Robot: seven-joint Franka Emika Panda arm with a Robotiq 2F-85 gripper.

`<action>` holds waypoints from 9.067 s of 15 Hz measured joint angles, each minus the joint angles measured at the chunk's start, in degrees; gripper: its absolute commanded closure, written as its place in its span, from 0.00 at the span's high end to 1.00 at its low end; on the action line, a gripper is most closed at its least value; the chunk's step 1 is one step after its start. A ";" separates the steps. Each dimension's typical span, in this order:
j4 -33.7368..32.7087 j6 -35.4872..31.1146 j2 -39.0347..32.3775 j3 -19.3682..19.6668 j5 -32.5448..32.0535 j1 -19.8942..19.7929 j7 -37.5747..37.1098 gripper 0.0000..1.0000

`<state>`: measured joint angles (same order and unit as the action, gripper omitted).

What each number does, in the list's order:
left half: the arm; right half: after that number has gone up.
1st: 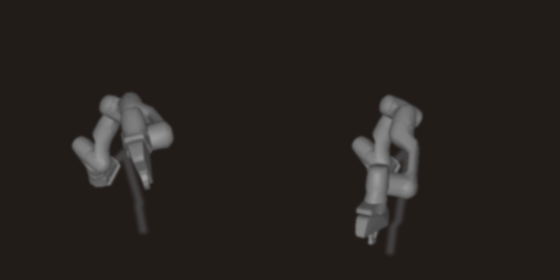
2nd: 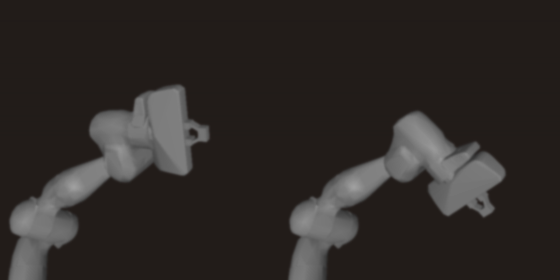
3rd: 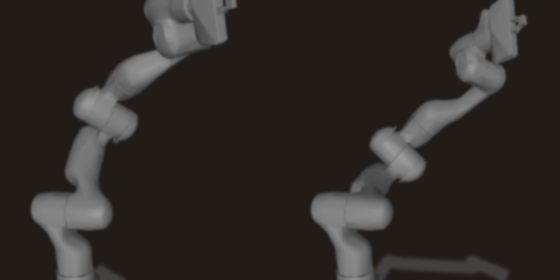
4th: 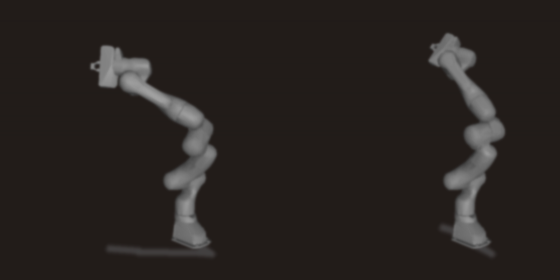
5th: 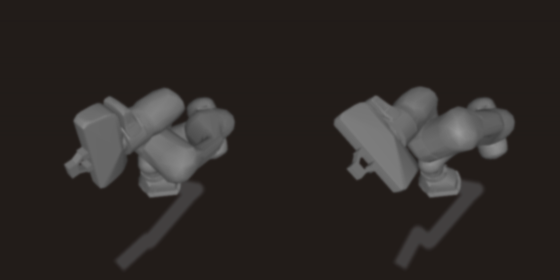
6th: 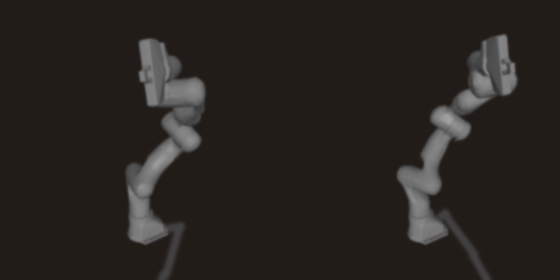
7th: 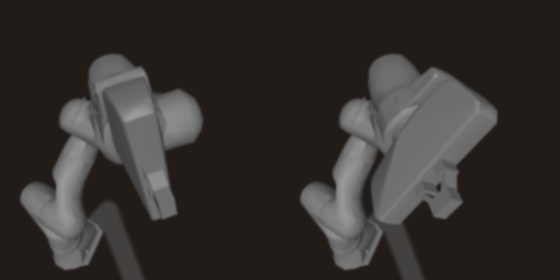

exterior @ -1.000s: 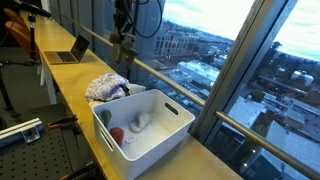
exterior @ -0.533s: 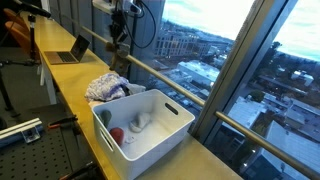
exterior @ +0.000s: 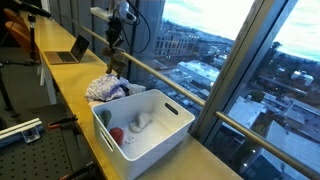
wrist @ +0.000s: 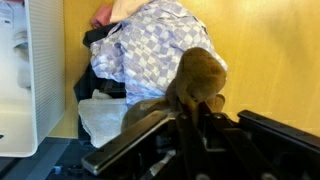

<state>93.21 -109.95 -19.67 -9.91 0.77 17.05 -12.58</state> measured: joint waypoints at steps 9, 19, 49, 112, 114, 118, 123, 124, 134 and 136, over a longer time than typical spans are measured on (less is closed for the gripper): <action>0.07 0.00 -1.13 0.75 0.00 -0.94 0.00 0.94; 0.50 0.00 -0.50 2.73 0.00 -4.81 0.16 1.00; 18.88 -11.21 -5.35 12.19 4.41 -22.11 11.34 1.00; -23.36 14.88 -18.80 4.02 -10.94 7.33 -8.53 1.00; -24.35 15.64 -18.54 4.29 -10.88 6.06 -7.99 1.00; -24.42 15.75 -17.30 4.49 -10.74 2.57 -6.90 1.00; -21.43 15.63 -13.54 5.30 -10.24 -3.72 -5.13 1.00; -19.95 15.58 -12.14 5.81 -9.69 -5.49 -4.47 1.00; -6.89 9.97 -2.36 8.47 1.49 -17.36 11.82 1.00; -6.06 9.31 -1.15 8.26 1.84 -17.30 13.72 1.00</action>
<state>87.15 -100.64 -20.82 -1.65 2.62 -0.26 1.14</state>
